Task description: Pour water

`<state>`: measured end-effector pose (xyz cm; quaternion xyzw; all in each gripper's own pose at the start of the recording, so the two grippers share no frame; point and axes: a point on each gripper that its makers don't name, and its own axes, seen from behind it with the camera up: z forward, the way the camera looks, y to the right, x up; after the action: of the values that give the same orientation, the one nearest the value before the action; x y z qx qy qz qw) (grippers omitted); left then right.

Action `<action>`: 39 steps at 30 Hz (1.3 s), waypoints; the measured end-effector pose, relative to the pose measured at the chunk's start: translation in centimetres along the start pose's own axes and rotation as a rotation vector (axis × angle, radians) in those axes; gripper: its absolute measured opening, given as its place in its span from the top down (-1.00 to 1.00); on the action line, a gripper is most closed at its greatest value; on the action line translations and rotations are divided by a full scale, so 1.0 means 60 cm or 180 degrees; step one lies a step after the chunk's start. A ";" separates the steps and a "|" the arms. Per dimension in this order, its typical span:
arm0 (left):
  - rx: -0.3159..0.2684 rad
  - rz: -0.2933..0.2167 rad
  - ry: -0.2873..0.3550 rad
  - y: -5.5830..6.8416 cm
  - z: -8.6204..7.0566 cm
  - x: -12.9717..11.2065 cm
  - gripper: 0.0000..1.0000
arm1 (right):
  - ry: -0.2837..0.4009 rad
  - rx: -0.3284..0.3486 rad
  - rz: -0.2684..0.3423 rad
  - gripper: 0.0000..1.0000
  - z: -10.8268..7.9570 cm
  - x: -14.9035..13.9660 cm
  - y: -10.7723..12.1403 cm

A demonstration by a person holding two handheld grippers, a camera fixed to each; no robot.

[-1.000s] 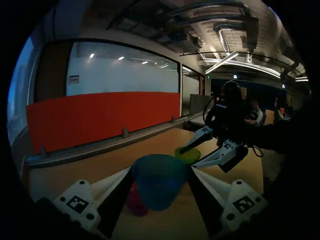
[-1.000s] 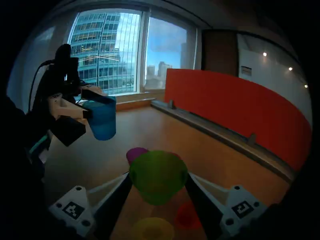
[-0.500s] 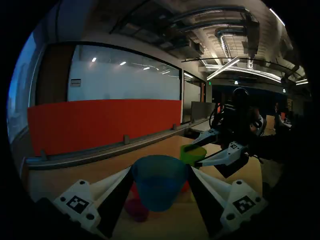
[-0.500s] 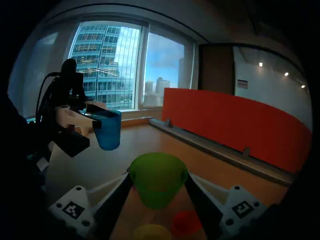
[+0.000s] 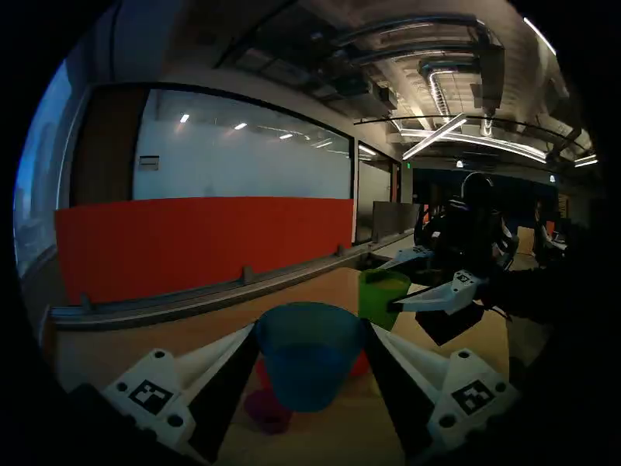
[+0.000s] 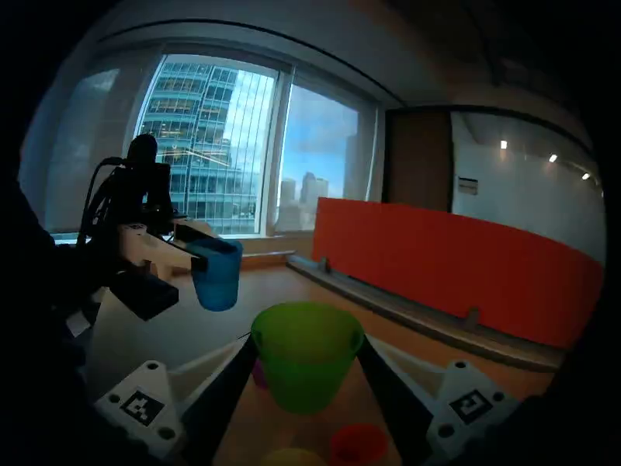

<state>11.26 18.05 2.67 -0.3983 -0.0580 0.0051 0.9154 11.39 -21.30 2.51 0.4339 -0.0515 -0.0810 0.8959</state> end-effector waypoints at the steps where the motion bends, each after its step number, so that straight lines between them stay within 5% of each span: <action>1: -0.0001 -0.0003 0.0005 0.000 0.000 0.001 -0.79 | 0.0012 -0.0005 -0.0006 -0.85 0.000 0.002 0.001; 18: -0.0011 -0.0027 0.0097 0.002 -0.001 0.019 -0.80 | 0.0125 -0.0049 -0.0103 -0.85 -0.008 0.029 0.004; 39: 0.0023 0.0123 0.0133 0.003 -0.004 0.042 -0.79 | 0.0195 0.0048 -0.0003 -0.85 -0.014 0.042 -0.011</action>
<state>13.77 18.13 2.65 -0.3960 -0.0311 0.0147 0.9176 13.96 -21.54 1.53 0.4428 -0.0245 -0.0677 0.8937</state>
